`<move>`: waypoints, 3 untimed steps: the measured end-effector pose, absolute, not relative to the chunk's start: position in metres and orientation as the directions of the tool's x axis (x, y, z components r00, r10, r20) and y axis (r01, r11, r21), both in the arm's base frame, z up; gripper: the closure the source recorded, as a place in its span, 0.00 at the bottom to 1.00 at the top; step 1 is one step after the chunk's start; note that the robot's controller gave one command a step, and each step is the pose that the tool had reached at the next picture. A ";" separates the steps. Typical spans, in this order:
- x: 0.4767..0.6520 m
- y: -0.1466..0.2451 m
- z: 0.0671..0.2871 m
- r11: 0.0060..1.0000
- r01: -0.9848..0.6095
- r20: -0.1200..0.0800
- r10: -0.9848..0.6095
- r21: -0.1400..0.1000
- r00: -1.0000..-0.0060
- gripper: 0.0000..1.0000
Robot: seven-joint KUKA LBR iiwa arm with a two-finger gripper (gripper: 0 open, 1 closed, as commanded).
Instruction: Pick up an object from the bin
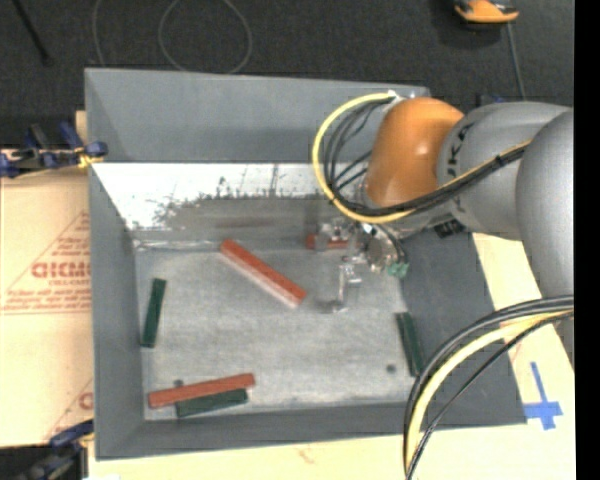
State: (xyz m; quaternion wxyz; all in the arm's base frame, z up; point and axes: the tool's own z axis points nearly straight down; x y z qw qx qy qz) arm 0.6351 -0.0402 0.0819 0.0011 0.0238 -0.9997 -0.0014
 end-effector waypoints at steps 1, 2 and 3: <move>0.637 0.041 0.071 0.999 -0.054 -0.003 -0.054 0.004 -0.999 0.00; 0.638 0.036 0.072 0.999 -0.049 -0.005 -0.049 0.000 -0.999 1.00; 0.629 0.038 0.215 0.961 -0.277 -0.011 -0.277 -0.004 -0.961 1.00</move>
Offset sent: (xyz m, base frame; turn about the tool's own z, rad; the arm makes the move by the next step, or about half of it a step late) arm 0.0011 0.0763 -0.0115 0.0016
